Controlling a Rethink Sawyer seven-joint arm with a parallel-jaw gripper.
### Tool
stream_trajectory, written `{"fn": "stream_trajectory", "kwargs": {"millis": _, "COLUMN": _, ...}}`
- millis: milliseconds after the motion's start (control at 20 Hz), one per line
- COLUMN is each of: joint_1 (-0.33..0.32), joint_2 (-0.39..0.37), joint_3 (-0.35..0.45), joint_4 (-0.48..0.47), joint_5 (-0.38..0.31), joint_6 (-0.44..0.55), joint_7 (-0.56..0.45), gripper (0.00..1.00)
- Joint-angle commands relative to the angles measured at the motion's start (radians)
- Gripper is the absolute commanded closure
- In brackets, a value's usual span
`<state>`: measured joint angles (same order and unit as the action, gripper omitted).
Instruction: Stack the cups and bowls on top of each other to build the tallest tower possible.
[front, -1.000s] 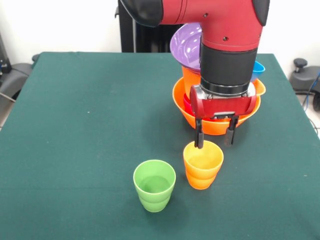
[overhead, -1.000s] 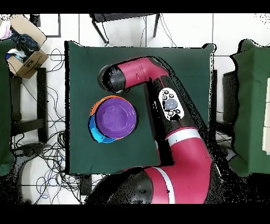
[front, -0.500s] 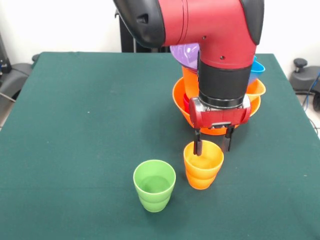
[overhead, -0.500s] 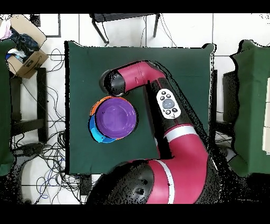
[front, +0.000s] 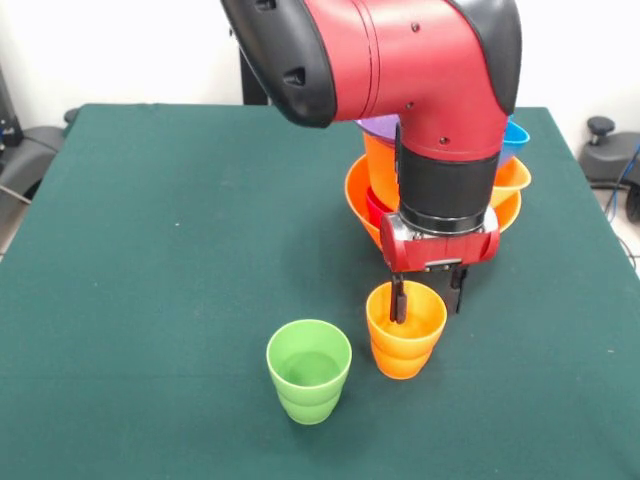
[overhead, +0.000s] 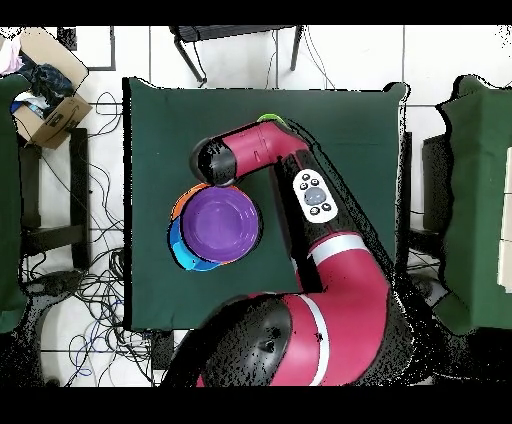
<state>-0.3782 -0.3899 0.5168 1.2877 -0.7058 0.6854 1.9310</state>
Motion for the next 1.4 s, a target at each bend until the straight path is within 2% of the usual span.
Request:
{"fn": "stream_trajectory", "kwargs": {"millis": 50, "joint_1": 0.015, "joint_2": 0.04, "joint_3": -0.002, "joint_4": -0.029, "joint_5": -0.088, "joint_6": -0.054, "joint_7": -0.164, "gripper": 0.0}}
{"fn": "stream_trajectory", "kwargs": {"millis": 850, "joint_1": 0.007, "joint_2": 0.061, "joint_3": 0.009, "joint_4": -0.036, "joint_5": -0.096, "joint_6": -0.054, "joint_7": -0.192, "gripper": 0.0}}
{"fn": "stream_trajectory", "kwargs": {"millis": 950, "joint_1": 0.007, "joint_2": 0.049, "joint_3": 0.025, "joint_4": -0.029, "joint_5": -0.102, "joint_6": -0.095, "joint_7": -0.189, "gripper": 0.0}}
{"fn": "stream_trajectory", "kwargs": {"millis": 1000, "joint_1": 0.011, "joint_2": 0.046, "joint_3": 0.015, "joint_4": -0.026, "joint_5": -0.084, "joint_6": -0.067, "joint_7": -0.17, "gripper": 1.0}}
{"fn": "stream_trajectory", "kwargs": {"millis": 1150, "joint_1": 0.001, "joint_2": 0.026, "joint_3": 0.006, "joint_4": -0.007, "joint_5": -0.088, "joint_6": -0.137, "joint_7": -0.111, "gripper": 1.0}}
{"fn": "stream_trajectory", "kwargs": {"millis": 1300, "joint_1": -0.002, "joint_2": 0.021, "joint_3": 0.0, "joint_4": 0.001, "joint_5": -0.075, "joint_6": -0.12, "joint_7": -0.114, "gripper": 1.0}}
{"fn": "stream_trajectory", "kwargs": {"millis": 1400, "joint_1": -0.004, "joint_2": 0.017, "joint_3": 0.01, "joint_4": 0.006, "joint_5": -0.074, "joint_6": -0.104, "joint_7": -0.151, "gripper": 1.0}}
